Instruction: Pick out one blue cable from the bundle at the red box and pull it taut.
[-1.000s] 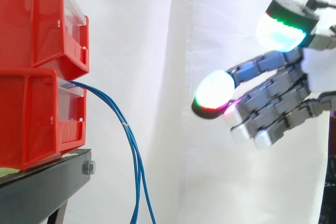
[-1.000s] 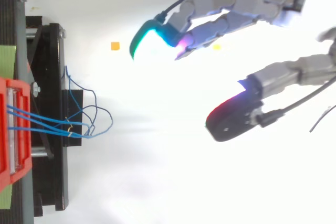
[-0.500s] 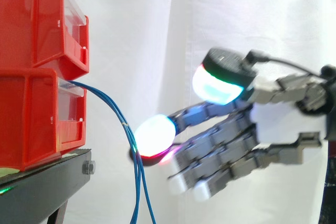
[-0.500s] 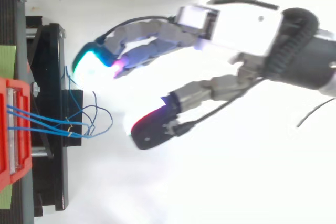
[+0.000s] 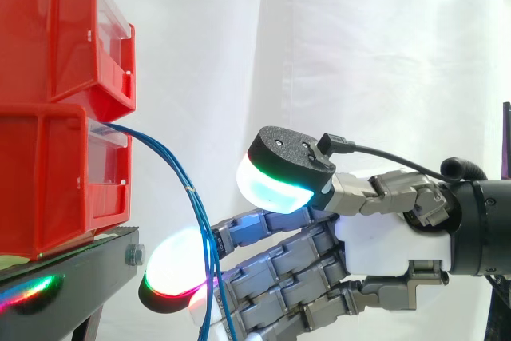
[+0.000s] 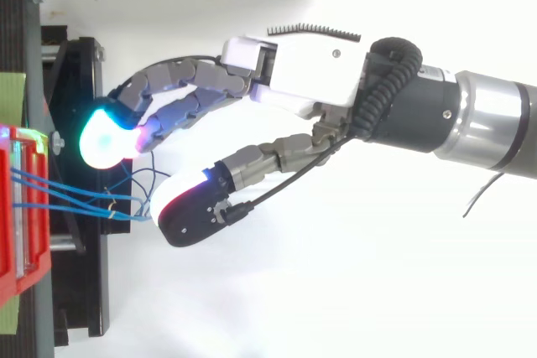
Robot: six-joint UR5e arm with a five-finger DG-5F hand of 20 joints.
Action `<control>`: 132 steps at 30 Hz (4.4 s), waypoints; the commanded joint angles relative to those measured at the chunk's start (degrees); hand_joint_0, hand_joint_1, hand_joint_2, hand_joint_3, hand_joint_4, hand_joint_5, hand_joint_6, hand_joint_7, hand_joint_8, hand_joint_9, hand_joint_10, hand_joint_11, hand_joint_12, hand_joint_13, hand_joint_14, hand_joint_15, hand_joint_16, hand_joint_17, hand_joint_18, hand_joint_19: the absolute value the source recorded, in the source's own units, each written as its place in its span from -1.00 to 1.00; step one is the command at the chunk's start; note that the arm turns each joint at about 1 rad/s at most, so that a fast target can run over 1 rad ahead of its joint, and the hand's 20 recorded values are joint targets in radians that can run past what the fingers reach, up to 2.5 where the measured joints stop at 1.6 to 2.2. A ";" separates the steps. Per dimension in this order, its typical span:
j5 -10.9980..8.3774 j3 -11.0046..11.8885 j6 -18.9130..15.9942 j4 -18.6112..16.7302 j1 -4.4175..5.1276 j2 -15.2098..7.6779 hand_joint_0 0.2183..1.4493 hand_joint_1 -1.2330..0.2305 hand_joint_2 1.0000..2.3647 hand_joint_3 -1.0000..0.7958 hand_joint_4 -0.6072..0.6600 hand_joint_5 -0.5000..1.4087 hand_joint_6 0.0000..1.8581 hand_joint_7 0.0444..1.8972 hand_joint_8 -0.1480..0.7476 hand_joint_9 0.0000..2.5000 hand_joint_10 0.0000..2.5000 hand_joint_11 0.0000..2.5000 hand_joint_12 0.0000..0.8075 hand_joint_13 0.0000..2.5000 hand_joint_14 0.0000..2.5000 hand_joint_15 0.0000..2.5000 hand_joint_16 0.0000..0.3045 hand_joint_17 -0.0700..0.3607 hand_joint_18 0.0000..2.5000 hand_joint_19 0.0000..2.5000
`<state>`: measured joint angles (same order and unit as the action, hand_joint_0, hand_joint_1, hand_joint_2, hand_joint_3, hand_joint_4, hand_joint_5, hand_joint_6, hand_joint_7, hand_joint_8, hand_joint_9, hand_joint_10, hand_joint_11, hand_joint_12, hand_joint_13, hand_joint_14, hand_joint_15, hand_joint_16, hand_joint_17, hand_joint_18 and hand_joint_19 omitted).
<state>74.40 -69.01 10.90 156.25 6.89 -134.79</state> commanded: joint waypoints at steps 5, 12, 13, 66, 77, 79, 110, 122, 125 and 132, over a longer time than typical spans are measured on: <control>2.15 0.02 -2.99 -2.00 0.23 -0.21 -0.53 -0.21 -1.00 -0.44 0.27 -0.63 -0.46 -0.12 -0.14 -0.44 -0.99 -0.69 -0.20 -0.48 -0.99 -0.68 -0.69 -0.18 -0.58 -0.61; 3.73 0.02 -4.83 -4.46 0.31 -0.21 -0.50 -0.20 -1.00 -0.43 0.21 -0.62 -0.46 -0.04 -0.14 -0.43 -0.99 -0.68 -0.21 -0.47 -0.99 -0.66 -0.70 -0.19 -0.58 -0.59; 3.91 0.02 -5.01 -4.90 0.31 -0.21 -0.50 -0.20 -1.00 -0.43 0.22 -0.62 -0.46 -0.05 -0.14 -0.43 -0.99 -0.68 -0.21 -0.47 -0.99 -0.66 -0.70 -0.19 -0.58 -0.59; 7.25 0.02 -6.06 -10.26 1.19 -1.71 -0.39 -0.13 -0.98 -0.29 -0.05 -0.57 -0.39 0.20 -0.13 -0.34 -0.99 -0.62 -0.21 -0.40 -0.99 -0.63 -0.71 -0.21 -0.53 -0.56; 9.09 0.11 -6.06 -9.91 0.67 -1.71 -0.40 -0.07 -0.98 -0.25 0.04 -0.62 -0.12 -0.15 -0.08 -0.28 -0.99 -0.57 -0.17 -0.35 -0.99 -0.61 -0.71 -0.21 -0.50 -0.56; 9.18 0.11 -6.06 -9.91 0.67 -1.71 -0.41 -0.06 -0.98 -0.22 0.05 -0.62 -0.09 -0.17 -0.08 -0.27 -0.98 -0.55 -0.17 -0.35 -0.98 -0.61 -0.71 -0.21 -0.49 -0.56; 15.42 7.14 -6.59 6.00 -2.76 -1.53 -0.37 -0.31 -0.98 -0.28 -0.06 -0.63 0.01 -0.25 -0.05 -0.19 -0.98 -0.42 -0.16 -0.29 -0.98 -0.57 -0.70 -0.20 -0.41 -0.56; 15.42 7.49 -5.80 6.18 -3.03 -0.92 -0.34 -0.31 -0.99 -0.40 -0.07 -0.62 0.02 -0.25 -0.03 -0.15 -0.98 -0.41 -0.16 -0.26 -0.98 -0.56 -0.71 -0.21 -0.38 -0.56; 15.42 7.49 -5.71 6.18 -3.11 -0.83 -0.39 -0.22 -1.00 -0.43 0.03 -0.61 0.01 -0.23 -0.02 -0.13 -0.98 -0.41 -0.16 -0.25 -0.98 -0.55 -0.70 -0.20 -0.38 -0.54; 15.42 7.58 -5.63 7.14 -3.46 -0.65 -0.44 -0.07 -1.00 -0.44 0.04 -0.61 0.00 -0.24 -0.01 -0.11 -0.98 -0.41 -0.13 -0.23 -0.98 -0.55 -0.69 -0.19 -0.37 -0.53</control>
<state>89.82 -61.48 5.28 162.96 3.55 -135.48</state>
